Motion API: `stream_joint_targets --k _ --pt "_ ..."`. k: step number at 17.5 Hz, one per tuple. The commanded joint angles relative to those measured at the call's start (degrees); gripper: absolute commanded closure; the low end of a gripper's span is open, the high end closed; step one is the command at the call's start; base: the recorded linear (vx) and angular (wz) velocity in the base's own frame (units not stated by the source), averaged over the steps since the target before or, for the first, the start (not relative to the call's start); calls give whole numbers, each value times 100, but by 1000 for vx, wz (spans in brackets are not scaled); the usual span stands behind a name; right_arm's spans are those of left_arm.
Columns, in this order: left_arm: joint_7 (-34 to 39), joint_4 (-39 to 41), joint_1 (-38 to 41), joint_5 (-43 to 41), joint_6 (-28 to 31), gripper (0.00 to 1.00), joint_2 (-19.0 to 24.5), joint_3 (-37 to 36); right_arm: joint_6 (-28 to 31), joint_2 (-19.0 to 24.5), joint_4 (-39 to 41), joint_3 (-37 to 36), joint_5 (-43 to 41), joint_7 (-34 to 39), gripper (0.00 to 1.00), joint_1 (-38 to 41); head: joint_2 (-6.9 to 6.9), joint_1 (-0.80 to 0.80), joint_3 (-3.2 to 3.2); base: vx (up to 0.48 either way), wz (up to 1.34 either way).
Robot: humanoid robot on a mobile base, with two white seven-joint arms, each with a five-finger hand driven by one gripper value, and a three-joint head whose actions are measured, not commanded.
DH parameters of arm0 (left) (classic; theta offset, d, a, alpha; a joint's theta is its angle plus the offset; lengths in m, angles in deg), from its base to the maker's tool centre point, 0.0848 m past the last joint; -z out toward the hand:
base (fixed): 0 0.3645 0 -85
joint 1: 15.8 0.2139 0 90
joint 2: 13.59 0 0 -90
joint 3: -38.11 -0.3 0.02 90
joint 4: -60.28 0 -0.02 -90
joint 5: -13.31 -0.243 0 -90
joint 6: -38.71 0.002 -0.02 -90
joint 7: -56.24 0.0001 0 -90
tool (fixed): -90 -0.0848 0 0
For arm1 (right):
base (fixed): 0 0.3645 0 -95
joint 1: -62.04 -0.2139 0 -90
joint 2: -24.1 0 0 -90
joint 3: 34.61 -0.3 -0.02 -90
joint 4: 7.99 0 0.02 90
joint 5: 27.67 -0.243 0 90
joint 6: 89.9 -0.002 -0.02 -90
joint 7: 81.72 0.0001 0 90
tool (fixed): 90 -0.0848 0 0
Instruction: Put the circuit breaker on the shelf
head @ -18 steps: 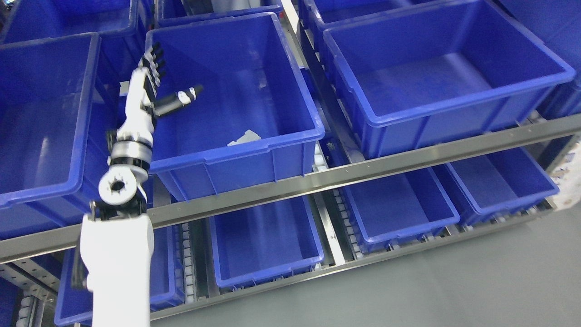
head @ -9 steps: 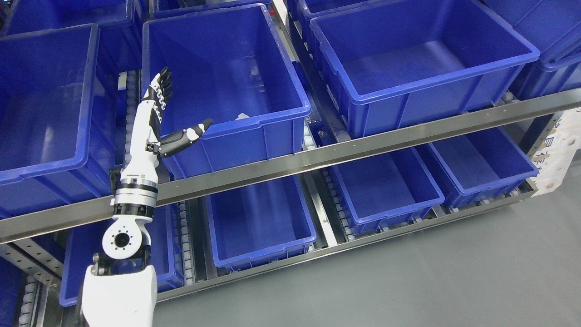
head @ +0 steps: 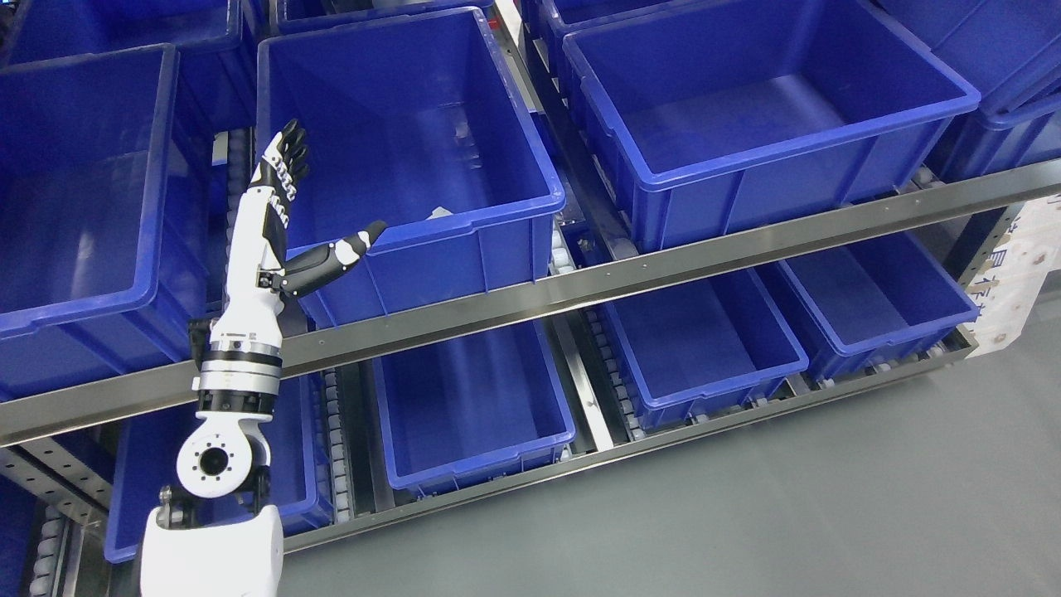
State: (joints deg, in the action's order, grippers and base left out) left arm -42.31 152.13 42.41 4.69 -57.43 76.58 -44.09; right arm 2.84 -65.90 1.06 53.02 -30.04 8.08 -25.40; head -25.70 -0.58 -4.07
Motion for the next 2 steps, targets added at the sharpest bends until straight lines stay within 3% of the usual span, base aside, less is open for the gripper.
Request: stream_joint_targets --k 1,2 --pt "-6 369 111 28 8 0 83 81 -2 -100 0 0 0 3 0 -1 0 0 0 17 -31" --pt "3 369 111 28 8 0 83 125 -2 -100 0 0 0 3 0 -1 0 0 0 17 -31"
